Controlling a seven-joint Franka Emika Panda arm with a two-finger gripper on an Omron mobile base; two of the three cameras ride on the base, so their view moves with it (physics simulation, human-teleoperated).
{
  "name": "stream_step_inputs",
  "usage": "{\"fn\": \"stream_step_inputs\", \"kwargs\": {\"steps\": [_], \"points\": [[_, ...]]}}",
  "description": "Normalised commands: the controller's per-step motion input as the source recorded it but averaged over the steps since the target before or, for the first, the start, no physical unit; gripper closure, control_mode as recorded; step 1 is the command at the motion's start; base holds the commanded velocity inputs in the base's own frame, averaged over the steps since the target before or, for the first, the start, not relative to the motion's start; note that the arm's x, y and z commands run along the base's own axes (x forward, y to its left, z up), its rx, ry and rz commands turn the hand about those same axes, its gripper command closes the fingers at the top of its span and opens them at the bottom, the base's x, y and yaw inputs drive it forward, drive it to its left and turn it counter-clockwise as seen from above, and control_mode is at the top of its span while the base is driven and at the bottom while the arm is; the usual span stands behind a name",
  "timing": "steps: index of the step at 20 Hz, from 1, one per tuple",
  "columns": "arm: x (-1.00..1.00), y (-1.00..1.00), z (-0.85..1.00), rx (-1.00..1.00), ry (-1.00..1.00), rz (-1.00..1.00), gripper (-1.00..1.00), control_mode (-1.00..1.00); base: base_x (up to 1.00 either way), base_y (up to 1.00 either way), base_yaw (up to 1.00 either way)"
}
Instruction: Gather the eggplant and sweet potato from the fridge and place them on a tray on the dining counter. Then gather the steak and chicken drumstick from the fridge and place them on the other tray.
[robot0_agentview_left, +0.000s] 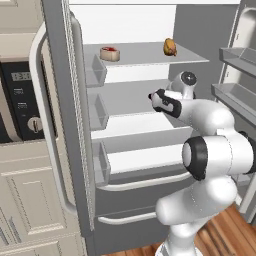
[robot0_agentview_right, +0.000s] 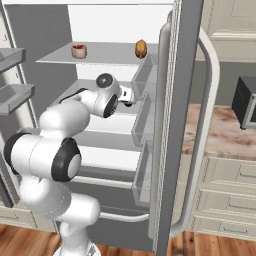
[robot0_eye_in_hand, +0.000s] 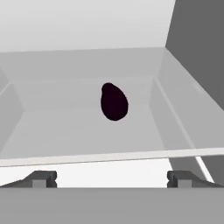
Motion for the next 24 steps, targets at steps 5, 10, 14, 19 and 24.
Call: {"fn": "stream_step_inputs", "kwargs": {"steps": [5, 10, 14, 19, 24], "points": [[0.29, 0.0, -0.01, 0.0, 0.0, 0.0, -1.0, -1.0, 0.0, 0.0, 0.0], [0.21, 0.0, -0.1, 0.0, 0.0, 0.0, -1.0, -1.0, 0.0, 0.0, 0.0], [0.14, 0.0, -0.12, 0.0, -0.01, 0.0, -1.0, -1.0, 0.0, 0.0, 0.0], [0.19, 0.0, -0.07, 0.0, 0.0, 0.0, -1.0, -1.0, 0.0, 0.0, 0.0], [0.29, 0.0, -0.04, 0.0, 0.0, 0.0, -1.0, -1.0, 0.0, 0.0, 0.0]]}}
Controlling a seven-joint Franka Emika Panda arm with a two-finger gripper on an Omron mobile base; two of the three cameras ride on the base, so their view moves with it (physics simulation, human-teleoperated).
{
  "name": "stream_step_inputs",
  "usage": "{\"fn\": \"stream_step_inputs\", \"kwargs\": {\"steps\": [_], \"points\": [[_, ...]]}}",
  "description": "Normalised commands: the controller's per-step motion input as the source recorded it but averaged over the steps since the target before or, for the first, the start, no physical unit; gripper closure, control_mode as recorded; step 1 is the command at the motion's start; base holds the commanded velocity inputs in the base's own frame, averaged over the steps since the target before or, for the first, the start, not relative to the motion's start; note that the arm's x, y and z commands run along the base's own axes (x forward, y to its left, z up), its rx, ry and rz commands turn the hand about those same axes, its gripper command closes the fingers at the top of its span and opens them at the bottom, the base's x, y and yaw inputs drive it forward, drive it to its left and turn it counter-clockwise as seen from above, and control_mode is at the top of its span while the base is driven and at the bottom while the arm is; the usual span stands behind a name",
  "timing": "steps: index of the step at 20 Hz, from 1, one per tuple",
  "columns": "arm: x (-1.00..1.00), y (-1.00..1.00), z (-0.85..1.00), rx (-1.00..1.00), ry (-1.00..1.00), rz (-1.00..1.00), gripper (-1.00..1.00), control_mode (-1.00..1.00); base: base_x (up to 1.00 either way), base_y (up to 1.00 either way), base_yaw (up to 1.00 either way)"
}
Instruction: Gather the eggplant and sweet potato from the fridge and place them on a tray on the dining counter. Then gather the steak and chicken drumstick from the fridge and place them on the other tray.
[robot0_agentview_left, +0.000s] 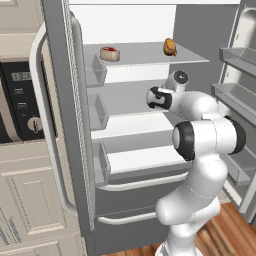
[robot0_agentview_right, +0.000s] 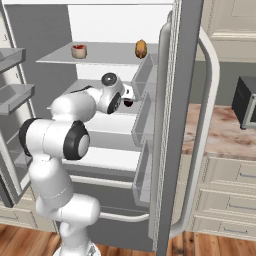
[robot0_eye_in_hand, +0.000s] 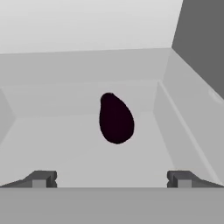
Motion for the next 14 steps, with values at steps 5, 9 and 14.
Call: {"fn": "stream_step_inputs", "kwargs": {"steps": [5, 9, 14], "points": [[0.27, 0.0, -0.15, 0.0, 0.0, 0.0, -1.0, -1.0, 0.0, 0.0, 0.0], [0.24, -0.04, -0.23, 0.0, 0.0, 0.0, -1.0, -1.0, 0.0, 0.0, 0.0], [0.27, -0.1, -0.07, 0.0, 0.0, 0.0, -1.0, -1.0, 0.0, 0.0, 0.0]]}}
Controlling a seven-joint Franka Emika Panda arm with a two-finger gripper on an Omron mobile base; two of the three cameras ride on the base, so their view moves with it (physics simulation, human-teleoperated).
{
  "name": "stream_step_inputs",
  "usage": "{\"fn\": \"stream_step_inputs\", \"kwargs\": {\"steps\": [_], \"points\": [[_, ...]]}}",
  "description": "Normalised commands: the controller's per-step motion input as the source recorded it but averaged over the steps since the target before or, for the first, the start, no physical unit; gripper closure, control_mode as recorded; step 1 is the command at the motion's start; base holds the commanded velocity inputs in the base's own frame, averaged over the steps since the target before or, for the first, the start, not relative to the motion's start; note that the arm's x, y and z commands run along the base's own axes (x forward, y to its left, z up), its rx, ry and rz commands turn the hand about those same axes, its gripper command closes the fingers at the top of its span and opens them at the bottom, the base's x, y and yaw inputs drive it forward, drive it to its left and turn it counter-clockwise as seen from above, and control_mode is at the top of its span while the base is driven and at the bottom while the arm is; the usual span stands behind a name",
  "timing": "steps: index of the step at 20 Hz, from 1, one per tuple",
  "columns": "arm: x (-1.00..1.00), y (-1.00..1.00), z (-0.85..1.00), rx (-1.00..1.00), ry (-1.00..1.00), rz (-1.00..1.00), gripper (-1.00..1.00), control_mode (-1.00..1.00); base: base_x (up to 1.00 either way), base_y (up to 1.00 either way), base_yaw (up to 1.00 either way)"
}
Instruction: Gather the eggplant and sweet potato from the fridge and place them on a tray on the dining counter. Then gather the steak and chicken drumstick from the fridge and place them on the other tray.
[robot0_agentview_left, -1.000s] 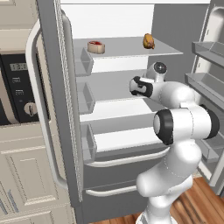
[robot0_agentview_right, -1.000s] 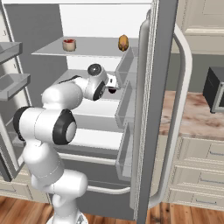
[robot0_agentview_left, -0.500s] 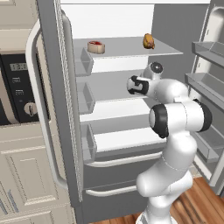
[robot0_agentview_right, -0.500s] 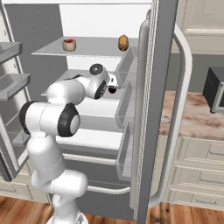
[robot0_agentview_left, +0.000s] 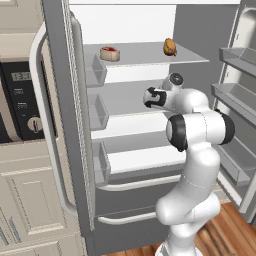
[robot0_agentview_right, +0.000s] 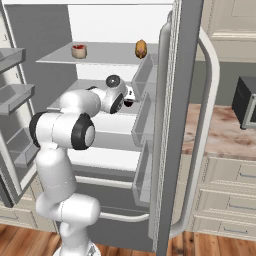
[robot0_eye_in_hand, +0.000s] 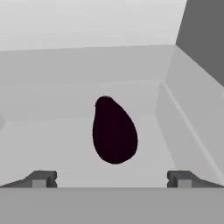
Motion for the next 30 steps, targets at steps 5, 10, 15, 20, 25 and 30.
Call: {"fn": "stream_step_inputs", "kwargs": {"steps": [5, 10, 15, 20, 25, 30], "points": [[0.24, -0.1, -0.05, 0.0, 0.0, 0.0, -1.0, -1.0, 0.0, 0.0, 0.0], [0.17, 0.0, -0.24, 0.0, 0.0, 0.0, -1.0, -1.0, 0.0, 0.0, 0.0], [0.2, 0.0, -0.21, 0.0, 0.0, 0.0, -1.0, -1.0, 0.0, 0.0, 0.0], [0.2, 0.0, -0.13, 0.0, 0.0, 0.0, -1.0, -1.0, 0.0, 0.0, 0.0], [0.15, 0.0, -0.12, 0.0, 0.0, 0.0, -1.0, -1.0, 0.0, 0.0, 0.0], [0.15, 0.0, -0.08, 0.0, 0.0, 0.0, -1.0, -1.0, 0.0, 0.0, 0.0]]}}
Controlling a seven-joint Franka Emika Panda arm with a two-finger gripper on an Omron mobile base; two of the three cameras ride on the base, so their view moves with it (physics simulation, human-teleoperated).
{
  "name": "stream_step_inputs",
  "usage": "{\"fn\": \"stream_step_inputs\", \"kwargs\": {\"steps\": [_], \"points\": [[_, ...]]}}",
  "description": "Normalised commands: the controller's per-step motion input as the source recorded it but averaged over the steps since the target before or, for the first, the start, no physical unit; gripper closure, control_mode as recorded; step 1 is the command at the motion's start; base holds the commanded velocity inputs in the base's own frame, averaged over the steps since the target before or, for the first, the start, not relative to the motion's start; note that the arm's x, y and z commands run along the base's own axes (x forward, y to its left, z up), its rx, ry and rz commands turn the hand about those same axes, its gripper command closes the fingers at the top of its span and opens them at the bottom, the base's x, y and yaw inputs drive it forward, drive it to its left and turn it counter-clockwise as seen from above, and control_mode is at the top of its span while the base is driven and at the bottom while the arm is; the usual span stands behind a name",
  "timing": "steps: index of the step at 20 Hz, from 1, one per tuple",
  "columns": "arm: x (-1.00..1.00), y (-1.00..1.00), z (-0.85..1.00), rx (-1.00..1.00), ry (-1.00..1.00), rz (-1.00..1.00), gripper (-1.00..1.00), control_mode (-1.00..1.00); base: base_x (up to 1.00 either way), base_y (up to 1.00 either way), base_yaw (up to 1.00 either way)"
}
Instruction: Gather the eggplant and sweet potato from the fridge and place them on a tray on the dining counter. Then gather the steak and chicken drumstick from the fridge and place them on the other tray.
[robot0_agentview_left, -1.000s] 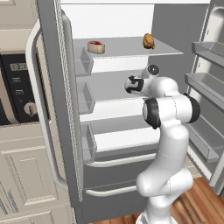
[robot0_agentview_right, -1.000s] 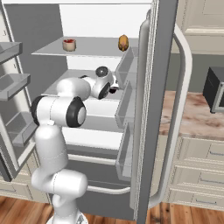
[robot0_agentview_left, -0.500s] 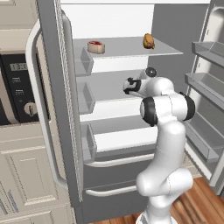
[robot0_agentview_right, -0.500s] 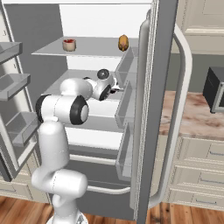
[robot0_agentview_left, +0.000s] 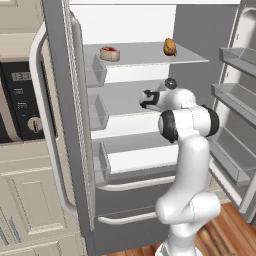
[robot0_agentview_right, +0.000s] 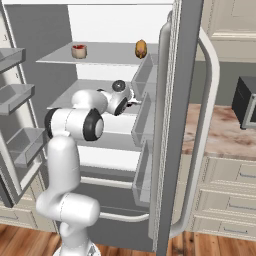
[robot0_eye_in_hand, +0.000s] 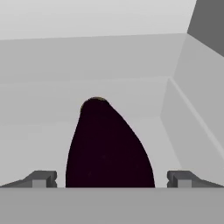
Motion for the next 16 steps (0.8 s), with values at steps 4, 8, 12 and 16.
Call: {"fn": "stream_step_inputs", "kwargs": {"steps": [4, 8, 12, 16], "points": [[0.18, 0.0, -0.01, 0.0, 0.0, 0.0, -1.0, -1.0, 0.0, 0.0, 0.0], [0.15, -0.04, 0.0, 0.0, 0.0, 0.0, -1.0, -1.0, 0.0, 0.0, 0.0], [0.09, -0.02, -0.08, 0.0, 0.0, 0.0, -1.0, -1.0, 0.0, 0.0, 0.0], [0.0, 0.0, -0.15, 0.0, 0.02, 0.0, 1.0, -1.0, 0.0, 0.0, 0.0]]}}
